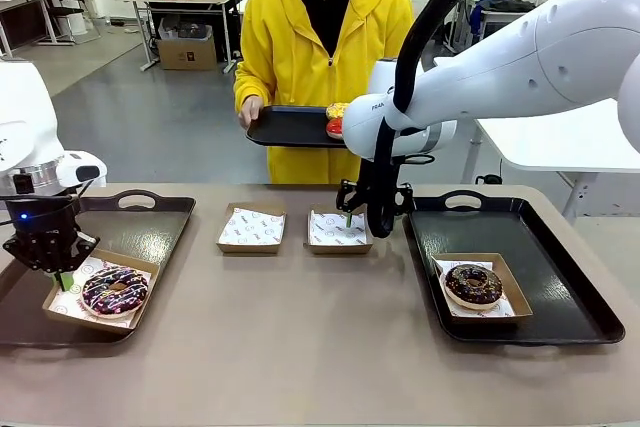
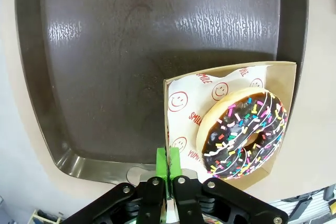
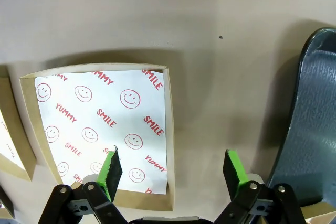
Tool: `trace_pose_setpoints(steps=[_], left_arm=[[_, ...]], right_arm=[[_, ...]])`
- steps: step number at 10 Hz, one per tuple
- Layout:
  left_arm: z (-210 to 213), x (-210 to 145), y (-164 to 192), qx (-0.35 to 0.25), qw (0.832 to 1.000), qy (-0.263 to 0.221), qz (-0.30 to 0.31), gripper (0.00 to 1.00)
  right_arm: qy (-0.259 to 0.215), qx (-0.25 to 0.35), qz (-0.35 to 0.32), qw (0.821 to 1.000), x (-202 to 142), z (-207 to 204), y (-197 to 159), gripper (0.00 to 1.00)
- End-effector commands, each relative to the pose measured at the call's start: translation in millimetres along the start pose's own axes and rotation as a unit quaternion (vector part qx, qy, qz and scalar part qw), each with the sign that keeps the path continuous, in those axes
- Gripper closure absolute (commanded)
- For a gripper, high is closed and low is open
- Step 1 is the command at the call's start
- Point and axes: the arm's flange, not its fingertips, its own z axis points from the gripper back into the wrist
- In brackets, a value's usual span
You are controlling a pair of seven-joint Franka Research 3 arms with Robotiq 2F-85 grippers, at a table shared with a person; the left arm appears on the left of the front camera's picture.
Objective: Individually package the donuts and arrange them on the tray.
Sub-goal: Place the picked Paper togo box on the Handle tray while simultaneously picking up another Paper togo box from the table with the other hand.
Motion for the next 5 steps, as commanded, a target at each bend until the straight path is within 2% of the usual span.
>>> trace_pose_setpoints(steps=[1,3,4,5], left_arm=[[-1.1,2.9,1.4,0.012,1.000,-0.008,-0.008,0.99],[0.0,1.8,2.9,0.005,1.000,-0.009,-0.007,0.99],[0.4,1.6,2.9,0.001,1.000,-0.011,-0.006,0.41],[1.2,1.0,3.7,-0.002,1.000,-0.012,-0.008,0.40]], right_arm=[[-0.009,-0.003,0.007,1.000,-3.3,-1.2,-5.7,0.00],[-0.010,-0.003,0.007,1.000,-3.3,-1.6,-5.2,0.00],[-0.010,-0.002,0.010,1.000,-3.0,-2.1,-5.3,0.00],[-0.009,0.003,0.012,1.000,-2.3,-2.5,-5.7,0.59]])
